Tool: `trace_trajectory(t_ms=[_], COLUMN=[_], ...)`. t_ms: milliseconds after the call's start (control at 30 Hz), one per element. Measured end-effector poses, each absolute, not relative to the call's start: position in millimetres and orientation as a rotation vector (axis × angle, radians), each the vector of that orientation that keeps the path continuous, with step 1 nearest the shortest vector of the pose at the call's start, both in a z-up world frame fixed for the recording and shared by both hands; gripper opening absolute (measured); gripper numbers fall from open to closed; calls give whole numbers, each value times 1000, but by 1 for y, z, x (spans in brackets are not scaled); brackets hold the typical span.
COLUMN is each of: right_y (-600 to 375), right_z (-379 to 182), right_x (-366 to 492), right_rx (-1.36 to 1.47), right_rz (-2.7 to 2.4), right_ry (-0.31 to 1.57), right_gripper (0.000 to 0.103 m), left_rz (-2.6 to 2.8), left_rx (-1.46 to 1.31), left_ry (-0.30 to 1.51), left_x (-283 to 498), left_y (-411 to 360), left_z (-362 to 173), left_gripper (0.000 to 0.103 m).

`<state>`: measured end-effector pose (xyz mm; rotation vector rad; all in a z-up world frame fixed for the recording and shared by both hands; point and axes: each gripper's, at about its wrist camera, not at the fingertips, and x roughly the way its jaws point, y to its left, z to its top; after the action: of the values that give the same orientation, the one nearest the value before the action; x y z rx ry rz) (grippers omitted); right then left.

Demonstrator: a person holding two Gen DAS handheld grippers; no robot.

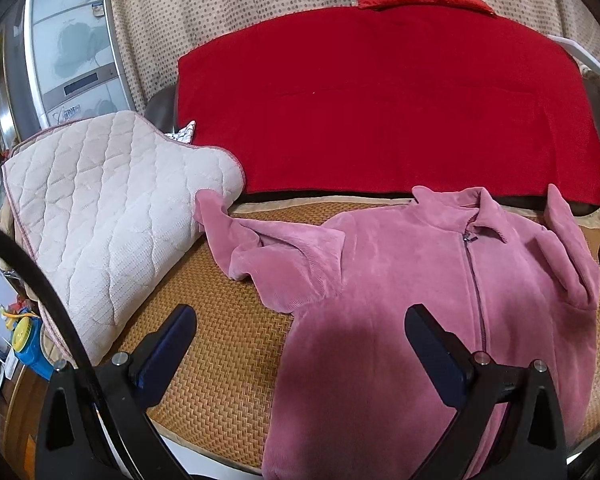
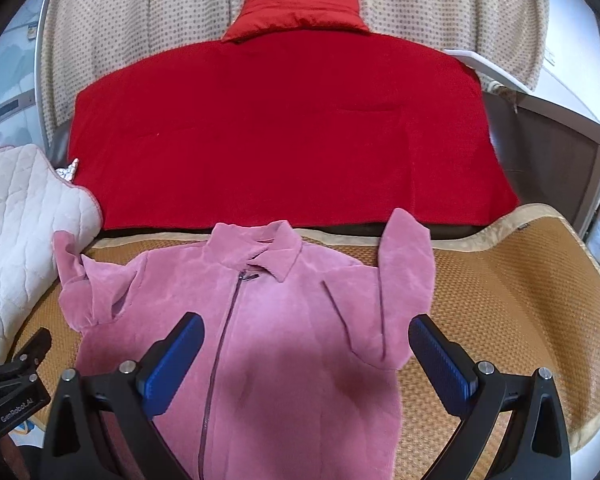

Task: Fold large clothes

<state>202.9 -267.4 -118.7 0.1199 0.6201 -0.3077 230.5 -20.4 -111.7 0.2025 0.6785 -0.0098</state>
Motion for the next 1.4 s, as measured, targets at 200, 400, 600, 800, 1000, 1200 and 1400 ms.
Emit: trace_trajectory(t_ms=[200,400,600,800,1000,1200,1400], right_y=[-271,-284,-308,-402,-501,-524,-512], right_z=[-130,-140,-145,-151,-193,-243,-263], right_x=[220,234,245,257,256,274,294], right_rx=[129,137,160,344,716,903,942], right_rz=[-306,-325,-313,-174,-189,-175,-158], right_ry=[639,655,660,656,637,739,806], right_gripper=[103,103,103,103,103,82,51], left_rz=[-5,-4,-23,-125,-163,-177,-164], left_rx=[209,217,222,199,247,179,169], left_ry=[695,702,728,920,1057,1001,979], left_x=[243,253,269,311,333,328,320], left_y=[-22,-28,-37,-48,-62,-55,-52], left_z=[-121,-127,-138,-193,-245,-250,-253], left_gripper=[103,103,103,103,103,103,103])
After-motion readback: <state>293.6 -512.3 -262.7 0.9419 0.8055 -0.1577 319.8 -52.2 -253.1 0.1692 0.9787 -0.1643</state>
